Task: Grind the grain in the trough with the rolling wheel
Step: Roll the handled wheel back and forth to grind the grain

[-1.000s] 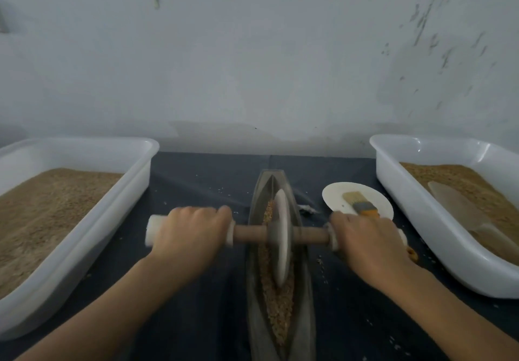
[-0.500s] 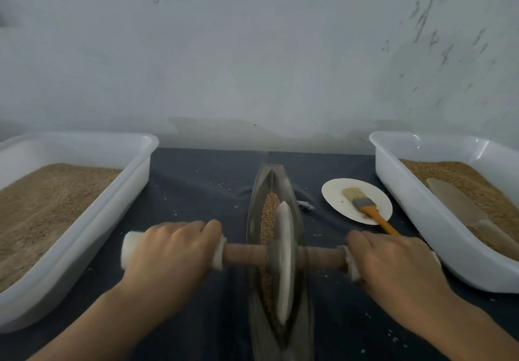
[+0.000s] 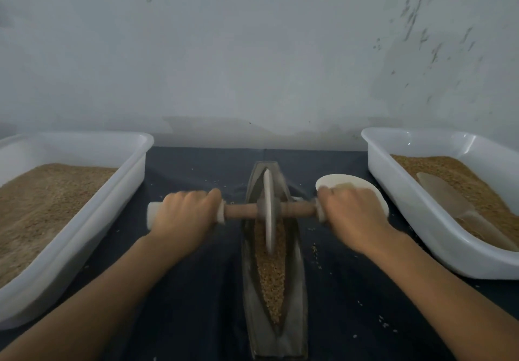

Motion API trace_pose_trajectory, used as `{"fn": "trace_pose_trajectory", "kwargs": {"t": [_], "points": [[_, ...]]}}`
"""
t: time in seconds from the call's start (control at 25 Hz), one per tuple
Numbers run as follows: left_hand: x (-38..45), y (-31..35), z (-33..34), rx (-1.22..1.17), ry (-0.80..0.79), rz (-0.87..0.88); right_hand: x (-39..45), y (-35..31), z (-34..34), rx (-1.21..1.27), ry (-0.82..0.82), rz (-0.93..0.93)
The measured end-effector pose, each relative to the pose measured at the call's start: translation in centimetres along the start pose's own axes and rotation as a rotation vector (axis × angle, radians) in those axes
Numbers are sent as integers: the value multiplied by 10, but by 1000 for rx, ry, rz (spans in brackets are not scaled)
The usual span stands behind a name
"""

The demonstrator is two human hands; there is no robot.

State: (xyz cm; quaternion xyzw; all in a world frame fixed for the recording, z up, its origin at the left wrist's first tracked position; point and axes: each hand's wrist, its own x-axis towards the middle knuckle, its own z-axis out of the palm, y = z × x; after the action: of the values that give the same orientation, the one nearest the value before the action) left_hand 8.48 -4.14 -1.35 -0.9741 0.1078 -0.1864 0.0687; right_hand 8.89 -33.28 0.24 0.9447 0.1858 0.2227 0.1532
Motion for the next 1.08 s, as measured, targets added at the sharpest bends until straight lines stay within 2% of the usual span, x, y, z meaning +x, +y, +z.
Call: {"fn": "trace_pose_trajectory", "kwargs": {"t": [0.12, 0.2, 0.32, 0.4, 0.48, 0.6, 0.68, 0.8, 0.88, 0.96, 1.08], "points": [[-49, 0, -21, -11, 116, 200, -55, -7, -15, 103, 74, -106], [-58, -1, -25, -3, 174, 224, -69, -6, -13, 125, 35, -97], [-31, 3, -20, 50, 80, 166, -36, -3, -2, 14, -94, 4], [2, 5, -8, 100, 68, 50, -2, -1, 16, -56, -55, 102], [30, 5, -4, 80, 29, -40, 23, 1, 23, -36, -90, 151], [29, 6, -8, 56, 5, -31, 20, 1, 16, 2, -121, 133], [-1, 6, -11, 50, -17, 5, -12, -1, 4, -2, -33, 47], [-53, 5, -25, 16, 122, 177, -59, -8, -22, 81, 159, -85], [-60, 4, -28, -4, 135, 188, -67, -8, -21, 131, 77, -76], [-45, 11, -23, 50, 46, 154, -50, -10, -13, 56, -88, -11], [11, 11, -8, 51, -23, -19, 3, -7, 8, -33, -85, 117]]}}
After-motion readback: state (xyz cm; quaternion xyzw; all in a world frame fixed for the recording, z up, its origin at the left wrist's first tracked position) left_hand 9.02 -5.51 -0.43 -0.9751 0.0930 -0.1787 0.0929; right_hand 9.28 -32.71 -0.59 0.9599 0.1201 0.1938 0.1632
